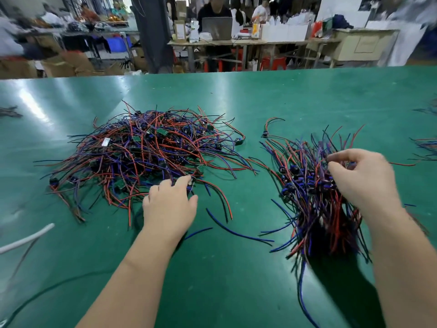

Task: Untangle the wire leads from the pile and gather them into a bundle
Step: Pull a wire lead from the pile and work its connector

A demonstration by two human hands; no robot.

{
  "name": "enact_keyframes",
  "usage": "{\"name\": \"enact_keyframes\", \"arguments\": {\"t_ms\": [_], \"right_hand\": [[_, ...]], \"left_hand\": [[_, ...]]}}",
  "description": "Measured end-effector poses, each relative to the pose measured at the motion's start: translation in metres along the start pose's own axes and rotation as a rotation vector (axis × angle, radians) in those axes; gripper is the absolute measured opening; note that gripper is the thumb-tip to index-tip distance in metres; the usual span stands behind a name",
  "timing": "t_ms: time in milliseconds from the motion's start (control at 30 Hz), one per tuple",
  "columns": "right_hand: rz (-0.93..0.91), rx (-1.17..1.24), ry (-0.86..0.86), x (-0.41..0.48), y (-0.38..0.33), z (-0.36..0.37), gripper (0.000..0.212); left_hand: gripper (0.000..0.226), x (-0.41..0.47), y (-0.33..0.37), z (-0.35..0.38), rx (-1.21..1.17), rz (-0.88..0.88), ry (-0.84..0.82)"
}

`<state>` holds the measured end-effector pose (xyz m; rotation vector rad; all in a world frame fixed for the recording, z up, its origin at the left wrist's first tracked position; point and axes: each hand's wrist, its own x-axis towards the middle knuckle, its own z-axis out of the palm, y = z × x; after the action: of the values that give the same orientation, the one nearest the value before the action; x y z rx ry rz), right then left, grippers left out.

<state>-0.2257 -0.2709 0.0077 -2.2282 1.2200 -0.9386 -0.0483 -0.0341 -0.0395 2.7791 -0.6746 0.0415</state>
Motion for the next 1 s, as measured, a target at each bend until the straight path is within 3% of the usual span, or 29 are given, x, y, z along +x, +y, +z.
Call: {"name": "enact_keyframes", "arguments": {"t_ms": [167, 367, 500, 567, 867, 1000], "right_hand": [[-0.103, 0.038, -0.005, -0.01, -0.015, 0.003, 0.017], [-0.19, 0.29, -0.122, -0.038, -0.041, 0.02, 0.017], [0.032, 0.835, -0.57, -0.057, -0.059, 0.033, 0.019], [0.187, 1.037, -0.704, -0.062, -0.063, 0.04, 0.016], [0.553, 1.218, -0.715, -0.059, -0.061, 0.042, 0.028], [0.554, 1.242, -0.656, -0.055, -0.058, 0.043, 0.038]], "left_hand": [[0.035, 0.006, -0.003, -0.004, -0.23, 0.047, 0.049], [0.032, -0.006, 0.013, -0.015, -0.306, 0.156, 0.384], [0.04, -0.025, 0.034, -0.02, -0.244, 0.402, 0.484], [0.049, -0.034, 0.042, -0.018, -0.21, 0.507, 0.473], [0.045, -0.035, 0.044, -0.012, -0.24, 0.729, 0.495], [0.039, -0.036, 0.046, -0.009, -0.327, 0.741, 0.379]]}}
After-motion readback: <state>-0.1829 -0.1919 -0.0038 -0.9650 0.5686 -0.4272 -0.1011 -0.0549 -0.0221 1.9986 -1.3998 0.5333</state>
